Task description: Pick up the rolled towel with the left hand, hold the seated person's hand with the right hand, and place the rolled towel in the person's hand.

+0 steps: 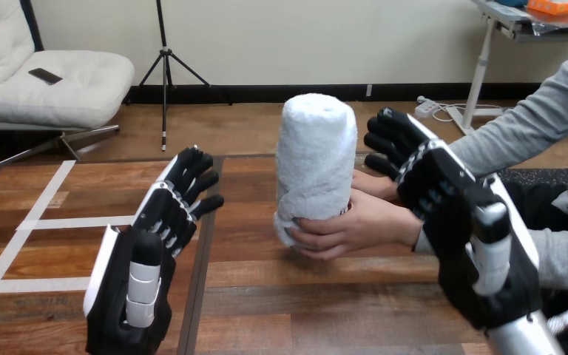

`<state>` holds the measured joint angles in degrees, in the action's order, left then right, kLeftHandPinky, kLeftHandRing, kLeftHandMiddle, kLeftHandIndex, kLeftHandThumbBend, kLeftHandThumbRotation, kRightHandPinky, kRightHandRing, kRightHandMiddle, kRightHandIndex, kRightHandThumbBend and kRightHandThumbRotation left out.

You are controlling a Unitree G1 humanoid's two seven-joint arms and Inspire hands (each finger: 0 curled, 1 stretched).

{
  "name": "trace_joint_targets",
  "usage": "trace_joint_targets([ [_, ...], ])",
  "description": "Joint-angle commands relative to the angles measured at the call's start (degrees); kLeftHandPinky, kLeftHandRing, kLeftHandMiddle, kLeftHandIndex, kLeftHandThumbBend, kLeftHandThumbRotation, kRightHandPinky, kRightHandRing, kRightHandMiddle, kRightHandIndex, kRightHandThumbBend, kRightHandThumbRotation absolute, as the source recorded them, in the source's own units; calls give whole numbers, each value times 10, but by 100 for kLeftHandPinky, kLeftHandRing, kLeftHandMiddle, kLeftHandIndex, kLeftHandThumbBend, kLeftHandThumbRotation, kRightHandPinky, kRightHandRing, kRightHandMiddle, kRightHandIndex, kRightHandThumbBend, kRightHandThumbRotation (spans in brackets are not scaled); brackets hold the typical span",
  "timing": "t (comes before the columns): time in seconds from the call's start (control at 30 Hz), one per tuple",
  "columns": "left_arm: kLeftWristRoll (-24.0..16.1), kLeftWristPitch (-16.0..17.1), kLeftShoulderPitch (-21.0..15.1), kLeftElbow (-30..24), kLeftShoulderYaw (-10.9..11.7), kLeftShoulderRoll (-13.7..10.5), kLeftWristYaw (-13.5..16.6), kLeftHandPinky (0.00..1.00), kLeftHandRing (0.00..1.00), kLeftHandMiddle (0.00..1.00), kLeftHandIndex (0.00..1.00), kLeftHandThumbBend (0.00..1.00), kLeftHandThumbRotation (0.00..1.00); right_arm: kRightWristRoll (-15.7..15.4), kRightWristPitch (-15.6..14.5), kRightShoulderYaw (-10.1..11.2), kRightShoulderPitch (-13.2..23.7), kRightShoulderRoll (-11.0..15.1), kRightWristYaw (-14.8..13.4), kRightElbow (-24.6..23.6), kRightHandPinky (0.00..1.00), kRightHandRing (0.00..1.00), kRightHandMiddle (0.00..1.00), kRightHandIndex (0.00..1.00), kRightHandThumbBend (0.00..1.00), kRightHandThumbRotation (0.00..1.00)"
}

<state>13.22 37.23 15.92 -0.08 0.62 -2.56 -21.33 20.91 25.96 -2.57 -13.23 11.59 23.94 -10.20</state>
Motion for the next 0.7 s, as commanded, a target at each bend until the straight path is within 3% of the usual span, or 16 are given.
trace_joint_targets([
  [0.0,8,20,9,-31,-8,6,1,82,90,91,89,85,99,21,-5,-10,-2,-17,6,-30,90,94,93,91,98,100],
  [0.4,26,23,25,-51,-15,0,-5,85,91,91,89,83,98,30,2,-25,-30,-37,27,-28,97,97,95,93,100,100],
  [0.67,36,20,36,-72,-23,-6,0,85,91,92,88,82,96,14,4,-33,-44,-46,25,-32,100,97,95,93,98,100],
])
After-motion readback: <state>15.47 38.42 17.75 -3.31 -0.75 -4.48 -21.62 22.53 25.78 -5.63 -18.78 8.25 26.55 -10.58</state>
